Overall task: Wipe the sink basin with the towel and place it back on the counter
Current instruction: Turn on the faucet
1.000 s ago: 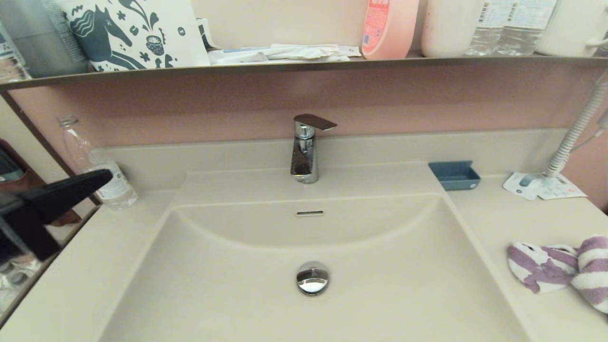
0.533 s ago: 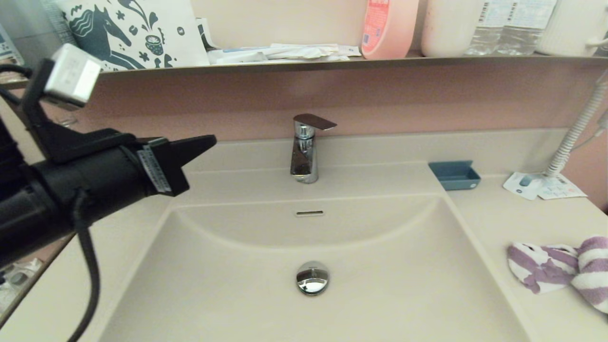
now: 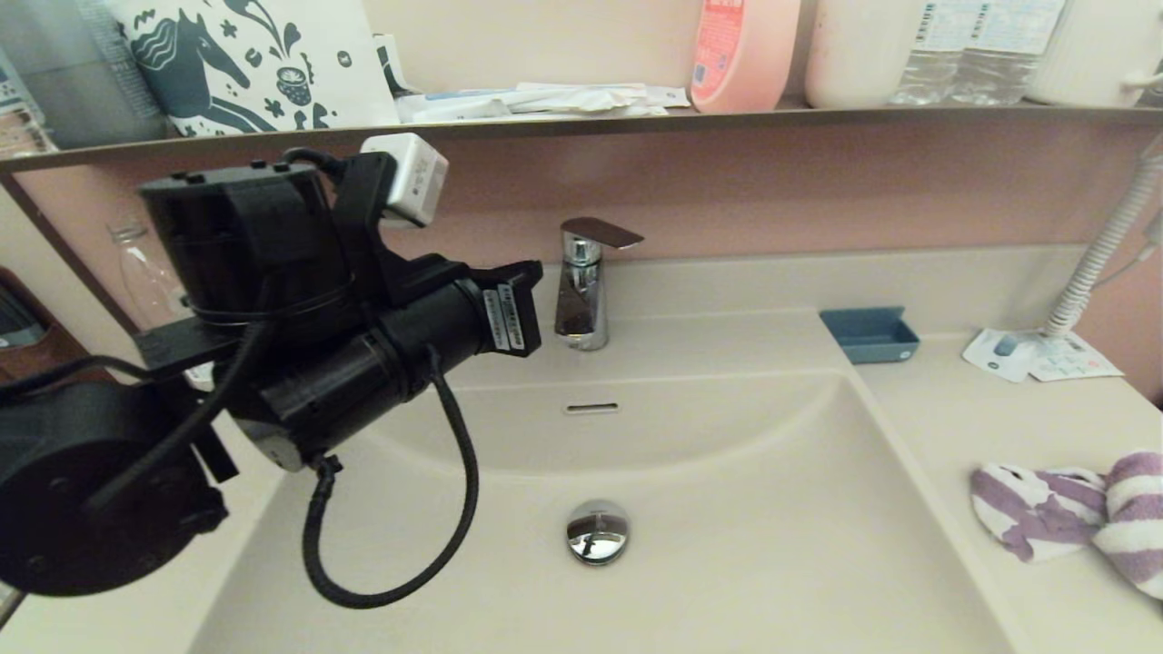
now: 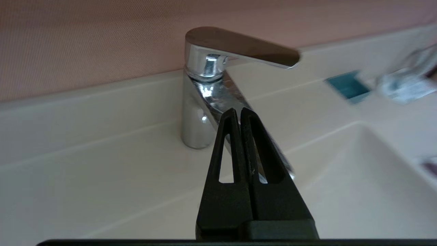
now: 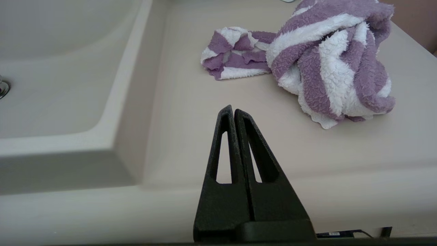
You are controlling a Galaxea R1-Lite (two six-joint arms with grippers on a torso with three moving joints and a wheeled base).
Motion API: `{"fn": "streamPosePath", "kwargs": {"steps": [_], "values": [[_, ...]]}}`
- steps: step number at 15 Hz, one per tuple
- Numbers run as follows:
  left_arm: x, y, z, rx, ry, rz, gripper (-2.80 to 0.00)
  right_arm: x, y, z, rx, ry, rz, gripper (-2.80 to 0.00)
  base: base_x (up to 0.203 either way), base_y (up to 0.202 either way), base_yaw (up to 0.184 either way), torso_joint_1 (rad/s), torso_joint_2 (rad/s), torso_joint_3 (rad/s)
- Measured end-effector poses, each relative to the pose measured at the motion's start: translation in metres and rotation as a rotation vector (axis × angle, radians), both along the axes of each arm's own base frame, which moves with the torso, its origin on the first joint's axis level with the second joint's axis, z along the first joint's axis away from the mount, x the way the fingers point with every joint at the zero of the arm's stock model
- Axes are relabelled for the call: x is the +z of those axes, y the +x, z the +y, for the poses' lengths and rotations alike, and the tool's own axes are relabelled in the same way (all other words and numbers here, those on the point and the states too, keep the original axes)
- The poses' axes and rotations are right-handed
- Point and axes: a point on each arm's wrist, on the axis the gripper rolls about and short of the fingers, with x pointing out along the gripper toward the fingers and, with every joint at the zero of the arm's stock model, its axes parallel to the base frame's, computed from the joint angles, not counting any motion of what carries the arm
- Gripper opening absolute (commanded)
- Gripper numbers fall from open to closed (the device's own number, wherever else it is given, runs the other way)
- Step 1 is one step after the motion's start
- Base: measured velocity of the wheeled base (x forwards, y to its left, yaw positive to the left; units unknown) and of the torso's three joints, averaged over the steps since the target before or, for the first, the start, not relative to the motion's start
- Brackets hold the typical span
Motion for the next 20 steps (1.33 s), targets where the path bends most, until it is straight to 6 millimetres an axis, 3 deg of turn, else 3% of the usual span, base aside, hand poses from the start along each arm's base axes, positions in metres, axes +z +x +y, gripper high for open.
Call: {"fn": "streamPosePath", "kwargs": {"steps": [7,13,20], "values": [[-0.006,0.018,-0.035,0.008,0.154,-0.019,-2.8,0.0,0.0,0.0,0.0,0.0,0.0,-2.8,0.0,0.0,0.0,0.0,0.0,0.0],[-0.01,0.026,-0.062,-0.031,0.151,-0.025,-2.8,0.0,0.0,0.0,0.0,0.0,0.0,-2.8,0.0,0.0,0.0,0.0,0.0,0.0],[0.0,0.041,-0.09,-0.055,0.081,-0.062,-2.8,0.0,0.0,0.0,0.0,0.0,0.0,-2.8,0.0,0.0,0.0,0.0,0.0,0.0]]}}
